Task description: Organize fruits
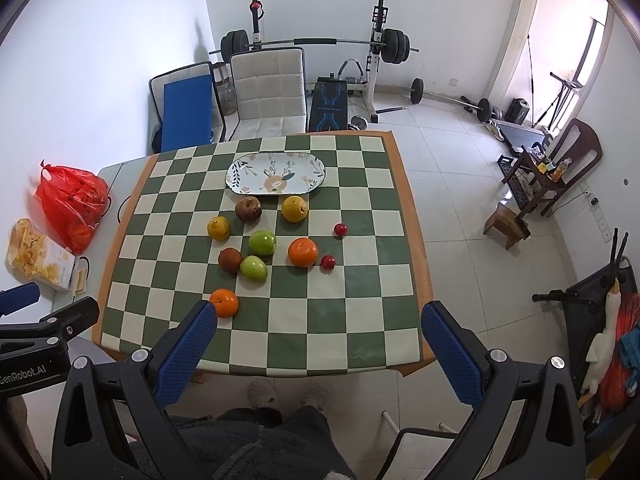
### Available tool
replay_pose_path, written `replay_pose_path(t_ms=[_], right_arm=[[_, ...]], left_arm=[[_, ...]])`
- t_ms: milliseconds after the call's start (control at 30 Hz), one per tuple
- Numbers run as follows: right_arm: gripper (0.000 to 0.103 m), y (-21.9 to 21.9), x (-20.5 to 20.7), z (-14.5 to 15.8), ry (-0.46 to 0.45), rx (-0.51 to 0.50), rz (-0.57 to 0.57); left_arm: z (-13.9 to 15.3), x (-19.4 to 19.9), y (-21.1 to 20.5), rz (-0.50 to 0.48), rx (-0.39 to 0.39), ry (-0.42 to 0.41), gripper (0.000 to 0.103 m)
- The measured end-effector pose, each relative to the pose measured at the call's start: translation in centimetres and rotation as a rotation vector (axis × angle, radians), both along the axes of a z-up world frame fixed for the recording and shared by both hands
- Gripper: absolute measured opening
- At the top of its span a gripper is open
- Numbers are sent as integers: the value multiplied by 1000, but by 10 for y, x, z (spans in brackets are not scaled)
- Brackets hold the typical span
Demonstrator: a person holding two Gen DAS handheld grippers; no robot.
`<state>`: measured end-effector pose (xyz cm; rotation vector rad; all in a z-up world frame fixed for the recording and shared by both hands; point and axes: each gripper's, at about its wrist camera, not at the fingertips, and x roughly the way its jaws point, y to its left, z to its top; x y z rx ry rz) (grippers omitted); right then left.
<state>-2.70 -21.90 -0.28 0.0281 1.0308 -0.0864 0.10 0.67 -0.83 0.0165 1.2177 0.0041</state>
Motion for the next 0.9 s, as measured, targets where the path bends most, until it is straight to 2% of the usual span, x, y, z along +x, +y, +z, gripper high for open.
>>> replay_pose_path(t_ms=[900], right_arm=[[103, -1, 13, -16, 13, -9, 9]], left_arm=[[-3, 6, -9, 2, 3, 7, 103]])
